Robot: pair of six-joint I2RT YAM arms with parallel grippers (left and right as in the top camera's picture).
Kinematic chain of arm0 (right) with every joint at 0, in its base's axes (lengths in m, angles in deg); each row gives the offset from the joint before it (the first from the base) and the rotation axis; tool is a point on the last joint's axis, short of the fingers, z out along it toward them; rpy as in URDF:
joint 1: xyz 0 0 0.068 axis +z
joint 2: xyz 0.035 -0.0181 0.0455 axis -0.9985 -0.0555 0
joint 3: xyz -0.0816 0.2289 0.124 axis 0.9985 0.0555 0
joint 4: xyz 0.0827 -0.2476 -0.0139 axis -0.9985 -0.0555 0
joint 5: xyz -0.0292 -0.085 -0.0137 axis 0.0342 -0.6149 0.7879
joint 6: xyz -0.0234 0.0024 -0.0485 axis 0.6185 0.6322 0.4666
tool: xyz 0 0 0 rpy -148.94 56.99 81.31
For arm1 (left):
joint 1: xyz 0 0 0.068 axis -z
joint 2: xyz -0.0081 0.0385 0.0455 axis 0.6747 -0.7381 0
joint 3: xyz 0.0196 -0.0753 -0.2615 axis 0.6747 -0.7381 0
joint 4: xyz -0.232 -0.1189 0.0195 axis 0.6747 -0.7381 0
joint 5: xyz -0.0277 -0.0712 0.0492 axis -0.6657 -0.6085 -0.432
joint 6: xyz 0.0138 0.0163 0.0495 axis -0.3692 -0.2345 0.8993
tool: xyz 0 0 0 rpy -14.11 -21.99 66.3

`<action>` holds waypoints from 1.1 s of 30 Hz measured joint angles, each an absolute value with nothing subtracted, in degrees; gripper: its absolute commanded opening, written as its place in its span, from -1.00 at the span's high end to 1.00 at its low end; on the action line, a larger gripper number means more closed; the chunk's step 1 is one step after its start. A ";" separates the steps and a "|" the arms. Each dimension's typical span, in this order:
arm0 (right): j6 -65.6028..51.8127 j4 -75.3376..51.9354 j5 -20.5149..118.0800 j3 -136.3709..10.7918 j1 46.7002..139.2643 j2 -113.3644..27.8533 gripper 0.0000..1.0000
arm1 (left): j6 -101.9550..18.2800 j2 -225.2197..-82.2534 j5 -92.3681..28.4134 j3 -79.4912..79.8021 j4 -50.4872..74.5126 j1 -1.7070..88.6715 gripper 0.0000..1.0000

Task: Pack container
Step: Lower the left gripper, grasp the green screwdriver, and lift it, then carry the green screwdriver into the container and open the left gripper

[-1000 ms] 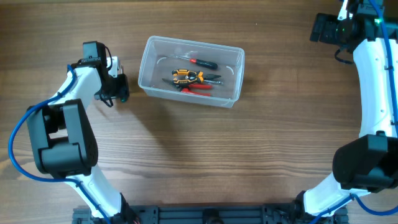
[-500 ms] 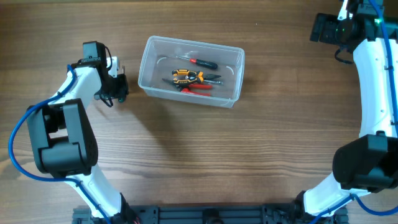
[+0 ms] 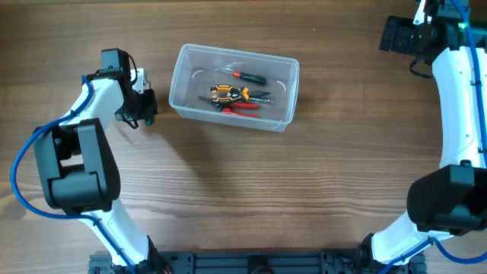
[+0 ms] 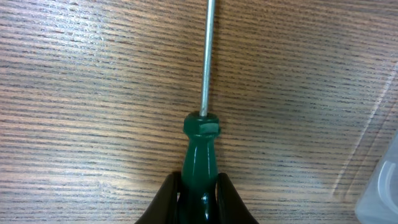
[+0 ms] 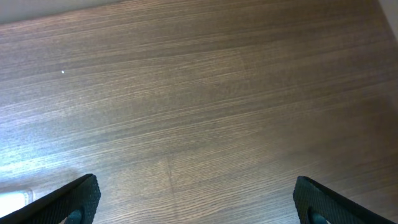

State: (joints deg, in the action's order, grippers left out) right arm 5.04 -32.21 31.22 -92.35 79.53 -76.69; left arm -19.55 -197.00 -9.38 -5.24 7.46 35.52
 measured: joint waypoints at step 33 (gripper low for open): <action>5.06 -32.21 31.24 -92.35 79.53 -76.69 -1.00 | -17.43 -195.54 -7.76 22.17 -1.55 35.58 0.92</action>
State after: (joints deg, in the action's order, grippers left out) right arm 5.06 -32.21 31.24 -92.35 79.53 -76.69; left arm -17.43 -195.54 -7.76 22.17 -1.55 35.58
